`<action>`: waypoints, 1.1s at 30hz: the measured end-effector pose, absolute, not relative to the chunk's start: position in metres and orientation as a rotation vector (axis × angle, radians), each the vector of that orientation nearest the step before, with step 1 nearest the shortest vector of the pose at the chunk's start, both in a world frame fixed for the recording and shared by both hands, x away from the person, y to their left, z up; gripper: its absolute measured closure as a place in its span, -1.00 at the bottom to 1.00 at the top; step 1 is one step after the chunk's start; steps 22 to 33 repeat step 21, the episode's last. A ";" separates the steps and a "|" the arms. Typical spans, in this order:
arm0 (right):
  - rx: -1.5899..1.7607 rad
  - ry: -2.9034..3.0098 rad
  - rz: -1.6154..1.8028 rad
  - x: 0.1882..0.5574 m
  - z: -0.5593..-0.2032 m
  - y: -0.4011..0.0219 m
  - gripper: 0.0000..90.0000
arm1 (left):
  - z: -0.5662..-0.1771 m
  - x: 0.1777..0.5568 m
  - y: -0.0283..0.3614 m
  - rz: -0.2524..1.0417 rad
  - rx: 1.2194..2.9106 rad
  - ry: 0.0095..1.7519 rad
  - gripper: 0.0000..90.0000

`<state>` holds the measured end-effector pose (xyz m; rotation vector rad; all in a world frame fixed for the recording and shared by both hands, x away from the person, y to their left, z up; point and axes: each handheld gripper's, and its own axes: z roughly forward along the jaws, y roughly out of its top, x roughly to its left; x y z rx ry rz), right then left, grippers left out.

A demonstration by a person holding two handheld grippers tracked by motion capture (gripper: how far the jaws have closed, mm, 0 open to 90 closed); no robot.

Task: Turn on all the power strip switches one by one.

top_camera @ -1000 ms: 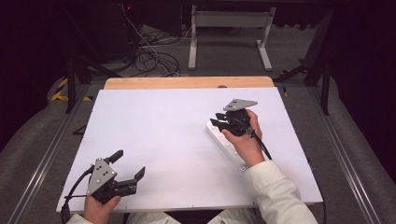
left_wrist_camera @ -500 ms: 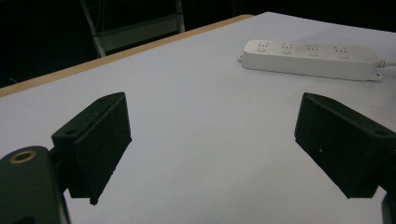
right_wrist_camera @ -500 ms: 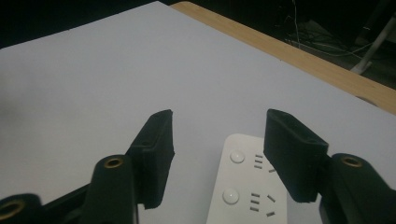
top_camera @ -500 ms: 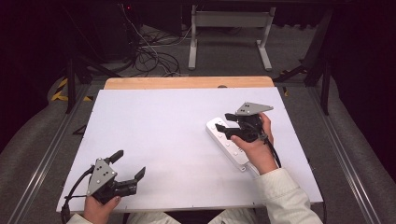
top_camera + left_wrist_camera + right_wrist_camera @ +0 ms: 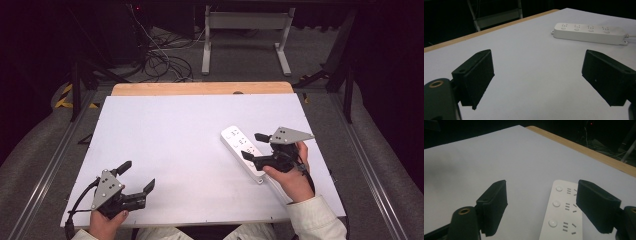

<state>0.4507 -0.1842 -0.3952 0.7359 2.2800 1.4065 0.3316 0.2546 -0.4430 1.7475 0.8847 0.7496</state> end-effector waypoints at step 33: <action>0.907 2.310 1.391 0.413 -0.459 -0.230 -0.55 | -0.445 0.335 0.255 0.739 1.765 0.905 -0.76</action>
